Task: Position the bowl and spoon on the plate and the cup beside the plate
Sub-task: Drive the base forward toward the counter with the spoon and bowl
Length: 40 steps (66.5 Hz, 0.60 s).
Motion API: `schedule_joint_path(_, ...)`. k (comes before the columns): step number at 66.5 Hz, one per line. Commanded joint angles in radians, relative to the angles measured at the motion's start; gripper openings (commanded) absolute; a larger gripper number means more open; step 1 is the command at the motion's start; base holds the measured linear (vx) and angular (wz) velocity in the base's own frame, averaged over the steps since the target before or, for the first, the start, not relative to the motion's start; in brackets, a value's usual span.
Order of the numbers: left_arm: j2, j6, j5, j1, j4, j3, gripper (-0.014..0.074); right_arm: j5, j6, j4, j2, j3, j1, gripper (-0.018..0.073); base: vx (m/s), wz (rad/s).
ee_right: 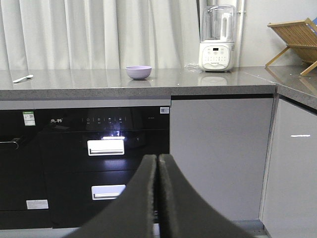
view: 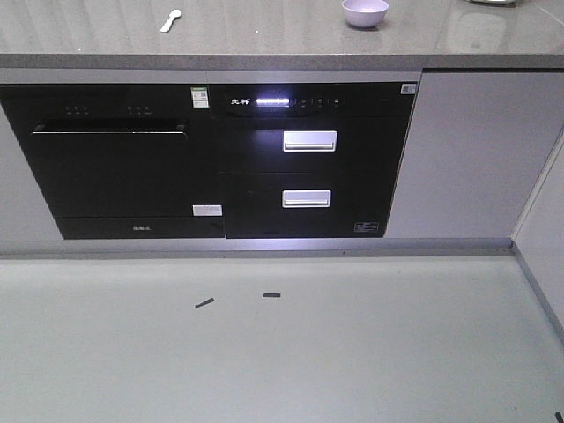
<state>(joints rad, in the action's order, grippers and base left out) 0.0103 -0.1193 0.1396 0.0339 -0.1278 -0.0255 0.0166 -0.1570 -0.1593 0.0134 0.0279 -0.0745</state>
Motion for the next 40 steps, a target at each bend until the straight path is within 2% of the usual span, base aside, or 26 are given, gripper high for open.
schedule_joint_path(1, -0.007, -0.007, -0.074, 0.002, 0.001, 0.008, -0.0006, -0.078, 0.007, -0.006, 0.008, 0.004, -0.002, -0.0006, 0.17, -0.03)
schedule_joint_path(40, -0.007, -0.007, -0.074, 0.002, 0.001, 0.008, -0.0006, -0.078, 0.007, -0.006, 0.008, 0.004, -0.002, -0.0006, 0.17, 0.0)
